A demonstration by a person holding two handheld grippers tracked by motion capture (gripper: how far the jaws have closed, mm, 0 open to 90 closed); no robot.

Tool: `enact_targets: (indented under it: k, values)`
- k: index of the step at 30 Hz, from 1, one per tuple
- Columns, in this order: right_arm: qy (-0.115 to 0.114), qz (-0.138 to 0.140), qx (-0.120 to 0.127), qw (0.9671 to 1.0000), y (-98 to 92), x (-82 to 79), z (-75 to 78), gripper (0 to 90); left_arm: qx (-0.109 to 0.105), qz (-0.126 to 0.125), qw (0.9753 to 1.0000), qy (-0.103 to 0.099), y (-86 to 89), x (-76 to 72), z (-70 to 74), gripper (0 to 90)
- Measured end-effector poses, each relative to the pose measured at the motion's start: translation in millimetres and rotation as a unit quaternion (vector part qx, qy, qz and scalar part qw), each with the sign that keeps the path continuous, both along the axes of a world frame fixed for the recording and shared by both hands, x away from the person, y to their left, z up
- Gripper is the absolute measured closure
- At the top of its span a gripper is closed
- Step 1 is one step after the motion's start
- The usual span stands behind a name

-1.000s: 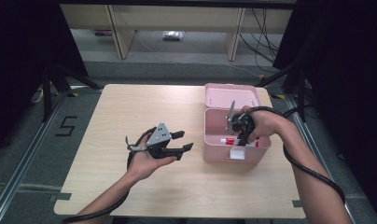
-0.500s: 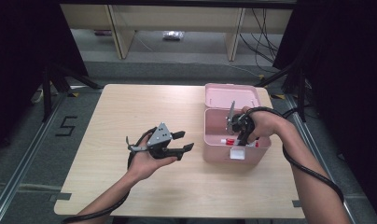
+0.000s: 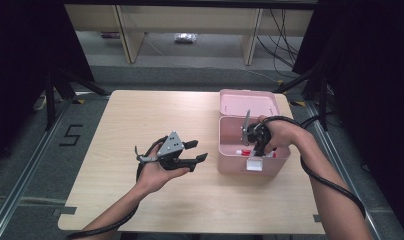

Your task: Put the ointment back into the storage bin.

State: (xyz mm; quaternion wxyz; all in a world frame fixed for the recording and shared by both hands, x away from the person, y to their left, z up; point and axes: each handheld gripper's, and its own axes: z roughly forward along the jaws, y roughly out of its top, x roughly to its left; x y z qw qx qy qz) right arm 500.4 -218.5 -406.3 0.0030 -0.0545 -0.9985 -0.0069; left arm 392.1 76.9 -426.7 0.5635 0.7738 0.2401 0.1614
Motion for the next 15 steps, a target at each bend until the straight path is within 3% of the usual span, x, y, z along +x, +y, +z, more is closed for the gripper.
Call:
enact_targets:
  k: [4,6,8,9,11,12,15]
  values:
    - [0.004,0.001,0.0,1.0,0.0,0.6,-1.4,72.2,-0.001,0.001,1.0,0.002,-0.7,-0.4,0.1,43.5]
    - [0.007,-0.012,-0.004,0.9999,0.0,-0.8,-1.7,72.1,0.001,-0.002,1.0,0.0,-0.9,0.0,0.1,43.5]
    - [0.006,0.007,0.002,1.0,-0.1,2.1,-3.0,72.1,0.001,-0.002,1.0,0.0,-1.3,-0.1,0.0,43.5]
    - [0.009,-0.009,-0.007,0.9999,-0.5,-0.2,-3.2,72.2,0.001,-0.002,1.0,0.0,-1.3,0.0,0.1,43.5]
    - [0.007,-0.001,-0.005,1.0,-0.4,1.2,-4.6,72.1,0.0,0.0,1.0,0.001,-1.3,-0.3,0.3,43.5]
    - [0.006,-0.016,-0.012,0.9998,-0.5,-0.4,-4.7,72.1,0.001,-0.002,1.0,0.0,-1.2,0.0,0.4,43.5]
    - [0.011,0.0,-0.004,0.9999,-0.8,2.9,-6.7,72.1,0.001,-0.002,1.0,0.0,-1.1,0.0,0.3,43.5]
